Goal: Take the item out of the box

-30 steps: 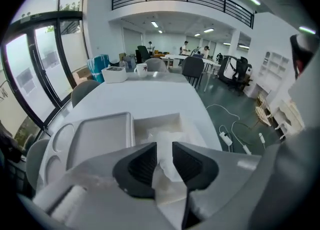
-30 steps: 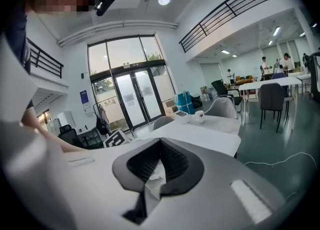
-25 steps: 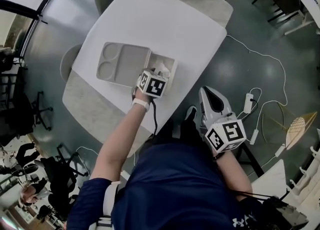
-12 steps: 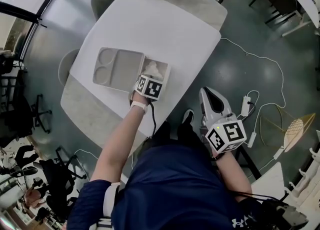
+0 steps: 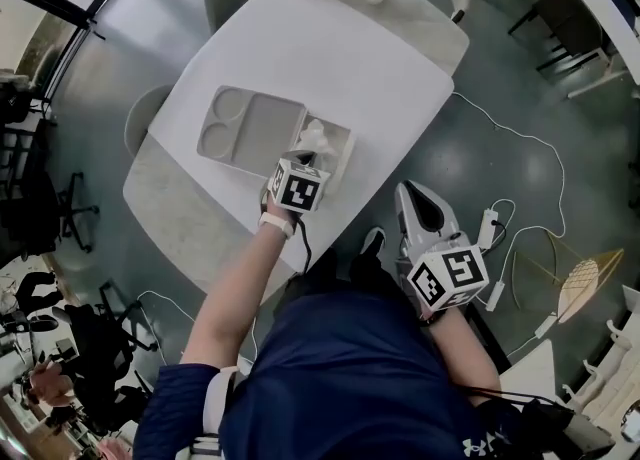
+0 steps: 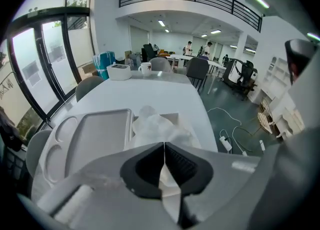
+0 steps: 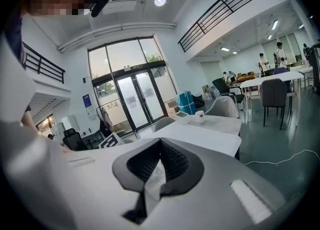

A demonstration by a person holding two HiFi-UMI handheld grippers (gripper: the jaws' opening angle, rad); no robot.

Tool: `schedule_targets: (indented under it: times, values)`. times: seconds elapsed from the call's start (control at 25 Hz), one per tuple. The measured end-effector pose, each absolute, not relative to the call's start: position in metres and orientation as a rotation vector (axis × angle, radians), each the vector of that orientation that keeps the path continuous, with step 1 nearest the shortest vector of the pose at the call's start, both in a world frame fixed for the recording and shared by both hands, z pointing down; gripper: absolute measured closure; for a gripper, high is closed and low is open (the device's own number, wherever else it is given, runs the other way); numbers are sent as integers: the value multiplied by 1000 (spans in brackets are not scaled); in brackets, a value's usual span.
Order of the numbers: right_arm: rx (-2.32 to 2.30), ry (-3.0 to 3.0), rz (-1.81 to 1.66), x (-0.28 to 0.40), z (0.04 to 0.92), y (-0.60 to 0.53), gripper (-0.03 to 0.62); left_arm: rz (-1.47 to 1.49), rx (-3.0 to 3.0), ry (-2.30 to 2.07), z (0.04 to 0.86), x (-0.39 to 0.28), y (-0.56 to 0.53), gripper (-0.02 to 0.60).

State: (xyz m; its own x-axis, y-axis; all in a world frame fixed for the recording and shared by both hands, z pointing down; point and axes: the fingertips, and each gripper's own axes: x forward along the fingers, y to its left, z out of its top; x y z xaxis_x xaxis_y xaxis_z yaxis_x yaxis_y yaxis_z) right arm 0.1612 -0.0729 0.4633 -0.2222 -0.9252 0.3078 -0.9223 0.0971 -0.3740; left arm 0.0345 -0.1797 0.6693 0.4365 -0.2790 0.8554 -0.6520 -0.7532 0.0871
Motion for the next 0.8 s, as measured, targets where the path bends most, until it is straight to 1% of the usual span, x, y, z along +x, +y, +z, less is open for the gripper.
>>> schedule_targets:
  times: [0.2,0.44,0.64,0.8]
  values:
    - [-1897,2392,-766,145,457,-81,592,1119,2343,-829,633,21,-175,574]
    - [-1805,2490,-756,113,454,-94,592,1020,2359,-900,600,-18,-171,574]
    - [-1734,2582,-736,85,453,-103,592,1021,2364,-973,592,-64,-163,574]
    - [-1693,2619,-728,69,450,-107,592,1047,2297,-1012,607,-105,-153,574]
